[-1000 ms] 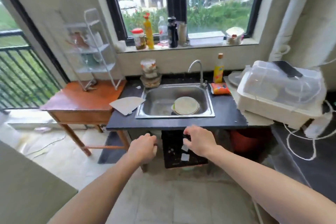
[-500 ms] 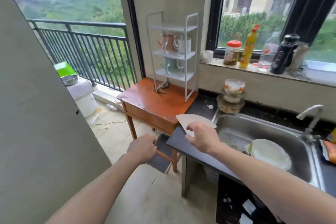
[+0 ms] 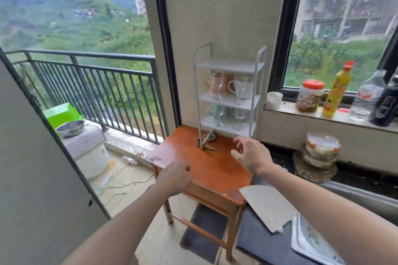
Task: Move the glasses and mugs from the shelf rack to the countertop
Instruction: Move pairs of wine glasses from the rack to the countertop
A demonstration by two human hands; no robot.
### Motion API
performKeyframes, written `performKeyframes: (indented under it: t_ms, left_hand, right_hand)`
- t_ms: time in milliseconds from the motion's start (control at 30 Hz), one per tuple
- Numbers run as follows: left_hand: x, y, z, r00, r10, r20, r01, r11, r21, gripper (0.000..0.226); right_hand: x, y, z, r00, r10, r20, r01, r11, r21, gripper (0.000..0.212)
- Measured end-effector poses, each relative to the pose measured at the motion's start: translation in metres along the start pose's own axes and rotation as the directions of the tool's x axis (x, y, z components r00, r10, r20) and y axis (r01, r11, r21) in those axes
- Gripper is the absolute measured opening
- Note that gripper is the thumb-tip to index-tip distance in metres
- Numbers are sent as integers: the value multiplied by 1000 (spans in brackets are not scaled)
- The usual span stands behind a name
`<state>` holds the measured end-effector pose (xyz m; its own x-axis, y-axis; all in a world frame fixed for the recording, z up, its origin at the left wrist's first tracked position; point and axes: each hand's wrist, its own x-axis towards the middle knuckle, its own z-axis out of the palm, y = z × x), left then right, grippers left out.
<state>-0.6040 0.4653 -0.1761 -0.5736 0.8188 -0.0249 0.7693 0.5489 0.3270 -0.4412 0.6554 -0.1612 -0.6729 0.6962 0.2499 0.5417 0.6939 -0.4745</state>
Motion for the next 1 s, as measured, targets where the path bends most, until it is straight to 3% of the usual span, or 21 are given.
performKeyframes:
  t_ms: [267, 433, 767, 1000]
  left_hand:
    - [129, 2, -14, 994, 100, -38, -103, 990, -91, 24]
    - [225, 15, -28, 994, 101, -45, -108, 976, -188, 26]
    - [372, 44, -43, 990, 70, -126, -127, 835, -535, 57]
    - [437, 49, -42, 975, 216, -43, -185, 701, -689, 56]
  right_hand:
    - [115, 20, 23, 987, 135, -91, -122, 983, 140, 51]
    - [195, 38, 35, 939, 305, -162, -236, 910, 342, 61]
    - [277, 60, 50, 844, 513, -157, -350, 748, 564, 76]
    - [312, 59, 56, 764, 618, -183, -320, 610, 725, 60]
